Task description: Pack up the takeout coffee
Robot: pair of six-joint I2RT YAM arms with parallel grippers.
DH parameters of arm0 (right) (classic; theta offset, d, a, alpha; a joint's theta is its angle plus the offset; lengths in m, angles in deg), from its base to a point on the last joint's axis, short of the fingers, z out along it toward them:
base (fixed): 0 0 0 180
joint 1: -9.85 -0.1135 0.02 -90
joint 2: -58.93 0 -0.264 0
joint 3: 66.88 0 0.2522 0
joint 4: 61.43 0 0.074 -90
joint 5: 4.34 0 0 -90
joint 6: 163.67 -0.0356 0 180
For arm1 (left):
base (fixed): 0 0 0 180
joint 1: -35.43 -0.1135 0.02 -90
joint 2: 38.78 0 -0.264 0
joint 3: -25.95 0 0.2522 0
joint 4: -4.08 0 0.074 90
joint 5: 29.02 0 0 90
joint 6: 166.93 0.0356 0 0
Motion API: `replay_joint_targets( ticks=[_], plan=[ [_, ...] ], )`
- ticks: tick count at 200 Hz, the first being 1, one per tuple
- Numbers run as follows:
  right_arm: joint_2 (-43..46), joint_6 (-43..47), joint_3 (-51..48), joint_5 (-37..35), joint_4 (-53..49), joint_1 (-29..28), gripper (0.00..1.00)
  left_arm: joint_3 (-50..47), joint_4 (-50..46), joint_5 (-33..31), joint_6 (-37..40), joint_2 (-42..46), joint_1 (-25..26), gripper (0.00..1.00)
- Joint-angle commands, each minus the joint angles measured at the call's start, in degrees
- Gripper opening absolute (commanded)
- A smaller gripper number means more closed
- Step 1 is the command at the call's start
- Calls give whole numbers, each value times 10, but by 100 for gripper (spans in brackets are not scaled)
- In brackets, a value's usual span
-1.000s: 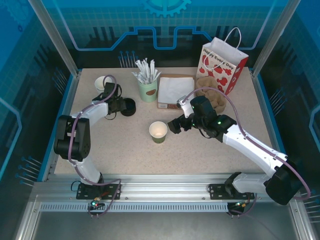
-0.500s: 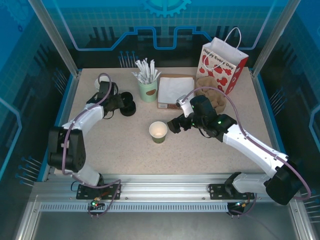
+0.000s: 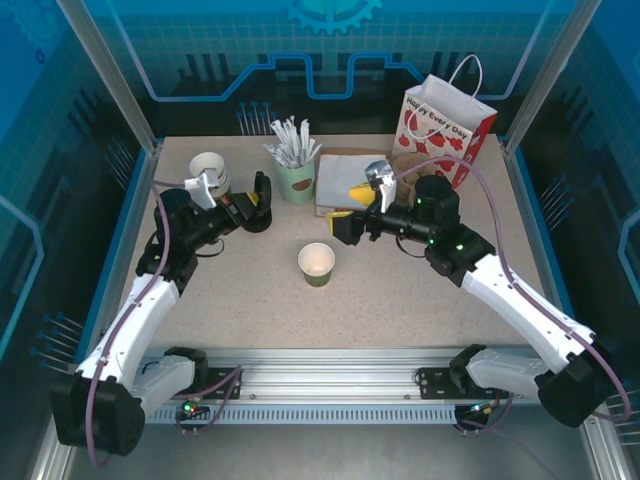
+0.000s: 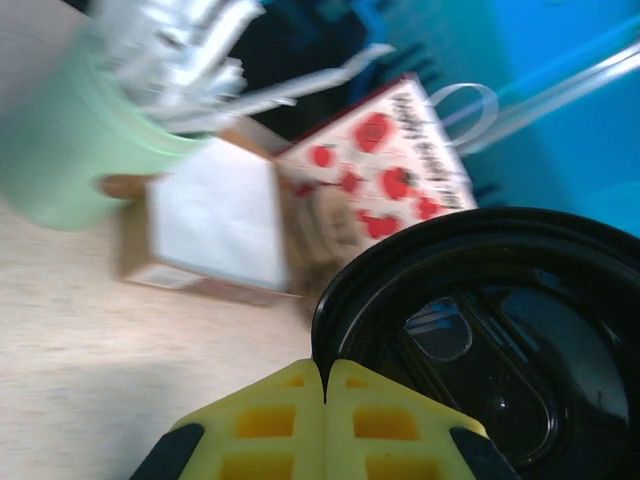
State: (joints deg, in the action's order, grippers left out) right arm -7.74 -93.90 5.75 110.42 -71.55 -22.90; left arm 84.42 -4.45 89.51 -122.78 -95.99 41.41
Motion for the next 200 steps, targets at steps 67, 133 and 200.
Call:
replay_joint_targets(
  ticks=[67,133,200],
  plan=[
    [-71,-109,31,35,217,-72,100,-3,207,133,-208,-4,81,0],
    [-86,-145,41,8,234,-78,100,-17,244,126,-226,-16,102,0],
    [-107,-140,75,3,200,-86,99,-18,239,122,-219,-17,108,0]
  ],
)
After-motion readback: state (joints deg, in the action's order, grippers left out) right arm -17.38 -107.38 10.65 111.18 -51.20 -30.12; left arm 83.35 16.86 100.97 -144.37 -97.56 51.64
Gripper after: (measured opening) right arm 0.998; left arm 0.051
